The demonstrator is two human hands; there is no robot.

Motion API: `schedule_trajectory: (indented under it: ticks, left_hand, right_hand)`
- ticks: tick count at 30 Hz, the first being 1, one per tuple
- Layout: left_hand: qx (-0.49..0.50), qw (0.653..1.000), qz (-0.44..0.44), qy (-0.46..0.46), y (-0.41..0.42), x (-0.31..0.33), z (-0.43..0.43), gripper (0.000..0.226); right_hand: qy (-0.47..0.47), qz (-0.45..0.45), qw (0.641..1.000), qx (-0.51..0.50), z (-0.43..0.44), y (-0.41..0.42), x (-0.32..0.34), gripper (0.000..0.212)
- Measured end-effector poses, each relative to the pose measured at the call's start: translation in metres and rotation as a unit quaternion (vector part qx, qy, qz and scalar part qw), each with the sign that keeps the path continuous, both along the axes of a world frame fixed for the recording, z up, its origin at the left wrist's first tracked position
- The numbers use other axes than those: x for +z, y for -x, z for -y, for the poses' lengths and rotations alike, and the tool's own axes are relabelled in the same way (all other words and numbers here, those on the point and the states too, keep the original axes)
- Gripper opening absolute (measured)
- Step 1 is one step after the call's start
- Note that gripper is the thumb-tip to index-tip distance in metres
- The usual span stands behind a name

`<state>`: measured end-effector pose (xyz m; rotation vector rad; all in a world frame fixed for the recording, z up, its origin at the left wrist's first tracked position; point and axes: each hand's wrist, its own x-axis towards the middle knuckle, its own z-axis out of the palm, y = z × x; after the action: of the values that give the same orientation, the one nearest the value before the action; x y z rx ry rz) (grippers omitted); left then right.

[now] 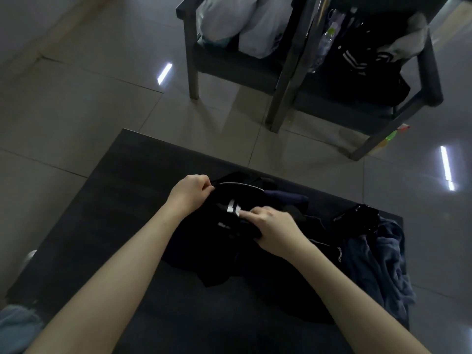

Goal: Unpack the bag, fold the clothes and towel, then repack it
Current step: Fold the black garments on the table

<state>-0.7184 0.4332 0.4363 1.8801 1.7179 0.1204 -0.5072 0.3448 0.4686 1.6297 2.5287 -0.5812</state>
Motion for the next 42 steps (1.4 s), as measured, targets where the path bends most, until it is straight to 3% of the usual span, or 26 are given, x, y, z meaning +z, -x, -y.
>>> schedule_trajectory:
  ticks: [5,8,11,14,18,20,22,26,31,35,38,42]
  left_hand:
    - [0.006,0.995,0.037,-0.091,0.02,-0.012,0.04,0.021]
    - [-0.123,0.976,-0.028,-0.177,0.02,-0.027,0.075,0.032]
    - [-0.222,0.959,-0.176,-0.026,0.013,-0.039,0.096,0.042]
    - [-0.231,0.937,-0.262,0.01,0.005,-0.05,0.108,0.037]
    - [-0.271,0.935,-0.227,-0.027,0.006,-0.043,0.113,0.008]
    - [-0.291,0.93,-0.221,-0.048,0.015,-0.045,0.117,0.021]
    - [-0.289,0.933,-0.207,-0.045,0.02,-0.039,0.118,0.014]
    - [-0.298,0.932,-0.205,0.009,0.018,-0.036,0.126,0.043]
    - [-0.351,0.916,-0.193,0.023,0.01,-0.03,0.13,0.037]
    - [-0.349,0.911,-0.215,0.049,0.018,-0.02,0.123,0.039]
    - [-0.316,0.932,-0.177,0.028,0.026,-0.018,0.124,0.039]
    - [-0.219,0.972,-0.09,0.002,0.05,-0.023,0.133,0.031]
  right_hand:
    - [-0.015,0.053,0.997,-0.046,-0.035,0.012,-0.001,0.058]
    - [-0.029,0.064,0.996,-0.049,-0.042,0.018,-0.004,0.055]
    - [-0.035,0.073,0.996,-0.048,-0.047,0.025,-0.005,0.054]
    - [-0.042,0.083,0.995,-0.045,-0.05,0.03,-0.005,0.054]
    - [-0.037,0.106,0.993,-0.039,-0.054,0.033,-0.004,0.056]
    - [-0.045,0.111,0.992,-0.031,-0.058,0.036,0.0,0.055]
    - [-0.055,0.116,0.992,-0.021,-0.063,0.04,0.004,0.053]
    - [-0.077,0.126,0.989,-0.006,-0.072,0.053,0.015,0.047]
    - [-0.092,0.12,0.988,-0.021,-0.079,0.06,0.019,0.045]
    - [-0.123,0.104,0.985,0.058,-0.057,0.069,0.006,0.048]
    - [-0.116,0.082,0.981,0.129,-0.035,0.075,-0.011,0.05]
    - [-0.041,0.077,0.989,0.12,-0.019,0.058,-0.032,0.058]
